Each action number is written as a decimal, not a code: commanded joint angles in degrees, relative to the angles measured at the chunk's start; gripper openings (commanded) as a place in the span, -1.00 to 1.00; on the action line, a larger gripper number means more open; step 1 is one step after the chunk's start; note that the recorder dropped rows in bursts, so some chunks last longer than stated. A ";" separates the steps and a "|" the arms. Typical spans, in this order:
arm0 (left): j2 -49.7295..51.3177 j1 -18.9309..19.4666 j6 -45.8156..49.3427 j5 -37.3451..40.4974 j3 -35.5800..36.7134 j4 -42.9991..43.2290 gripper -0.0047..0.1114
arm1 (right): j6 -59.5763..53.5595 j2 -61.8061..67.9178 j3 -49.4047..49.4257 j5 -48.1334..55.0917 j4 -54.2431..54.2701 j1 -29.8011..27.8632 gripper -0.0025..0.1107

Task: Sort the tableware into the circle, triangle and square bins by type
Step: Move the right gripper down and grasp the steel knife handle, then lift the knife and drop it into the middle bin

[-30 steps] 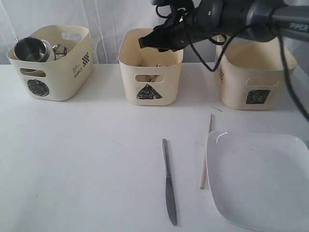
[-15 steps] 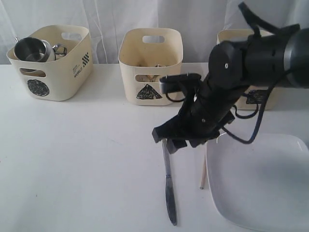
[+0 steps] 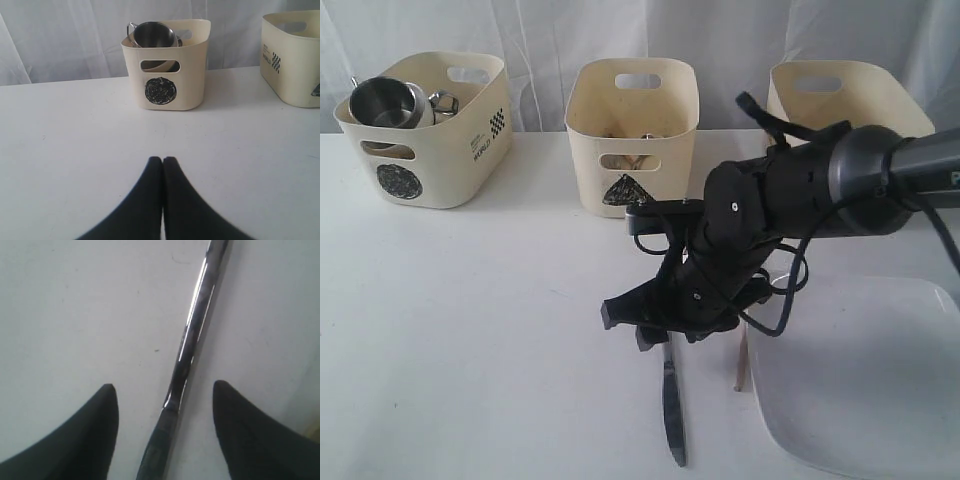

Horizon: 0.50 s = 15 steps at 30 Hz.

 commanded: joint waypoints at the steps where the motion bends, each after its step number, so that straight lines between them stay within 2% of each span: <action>1: -0.25 0.16 0.00 0.00 0.19 -0.21 -0.92 | 3.49 2.48 -1.52 -1.22 -3.50 0.49 -0.01; 15: -0.25 0.16 0.00 0.00 0.19 -0.21 -0.92 | 10.38 9.80 -11.09 8.47 -11.72 0.88 -0.07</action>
